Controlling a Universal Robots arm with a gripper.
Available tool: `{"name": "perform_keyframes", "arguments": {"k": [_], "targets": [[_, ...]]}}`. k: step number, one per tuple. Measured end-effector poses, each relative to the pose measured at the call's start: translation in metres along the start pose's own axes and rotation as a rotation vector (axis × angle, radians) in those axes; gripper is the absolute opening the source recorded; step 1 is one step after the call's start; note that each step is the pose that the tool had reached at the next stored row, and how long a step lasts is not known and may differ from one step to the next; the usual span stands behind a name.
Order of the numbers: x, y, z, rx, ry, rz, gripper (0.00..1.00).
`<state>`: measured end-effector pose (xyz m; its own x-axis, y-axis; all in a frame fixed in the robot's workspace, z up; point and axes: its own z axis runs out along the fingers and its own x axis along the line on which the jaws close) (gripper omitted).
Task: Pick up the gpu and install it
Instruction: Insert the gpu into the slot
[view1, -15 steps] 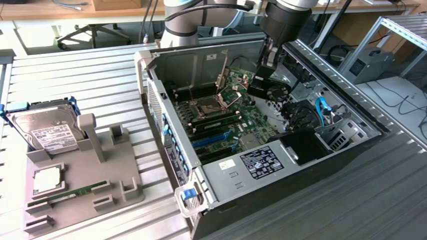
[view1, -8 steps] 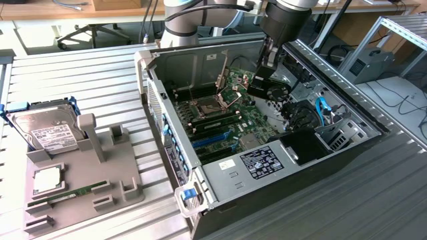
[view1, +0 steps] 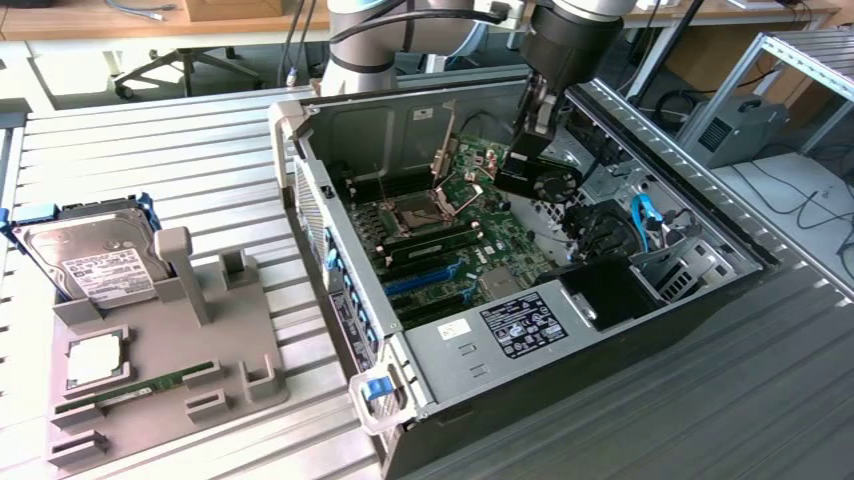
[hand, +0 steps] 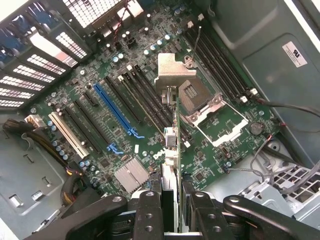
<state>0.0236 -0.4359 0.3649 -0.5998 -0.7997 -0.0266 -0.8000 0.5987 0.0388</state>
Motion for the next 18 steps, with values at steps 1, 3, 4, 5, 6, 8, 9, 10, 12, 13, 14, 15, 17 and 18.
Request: {"name": "perform_keyframes", "arguments": {"k": [1, 3, 4, 5, 6, 8, 9, 10, 12, 13, 14, 15, 17, 18], "targets": [[0.0, 0.0, 0.0, 0.0, 0.0001, -0.002, 0.27], [0.0, 0.0, 0.0, -0.0001, 0.0002, -0.005, 0.27], [0.0, 0.0, 0.0, -0.0002, 0.0002, -0.007, 0.27], [0.0, 0.0, 0.0, -0.0002, 0.0003, -0.008, 0.27], [0.0, 0.0, 0.0001, -0.0003, 0.0003, -0.01, 0.27], [0.0, 0.0, 0.0001, -0.0004, 0.0005, -0.013, 0.27], [0.0, 0.0, 0.0001, -0.0004, 0.0006, -0.015, 0.27], [0.0, -0.0001, 0.0001, -0.0004, 0.0007, -0.017, 0.27], [0.0, 0.0, 0.0001, -0.0006, 0.0008, -0.021, 0.27], [0.0, -0.0001, 0.0001, -0.0006, 0.0009, -0.022, 0.27], [0.0, -0.0001, 0.0001, -0.0006, 0.0009, -0.024, 0.27], [-0.0001, -0.0001, 0.0001, -0.0007, 0.001, -0.025, 0.27], [-0.0001, -0.0001, 0.0002, -0.0008, 0.0011, -0.029, 0.27], [-0.0001, -0.0001, 0.0002, -0.0008, 0.0012, -0.031, 0.27]]}}
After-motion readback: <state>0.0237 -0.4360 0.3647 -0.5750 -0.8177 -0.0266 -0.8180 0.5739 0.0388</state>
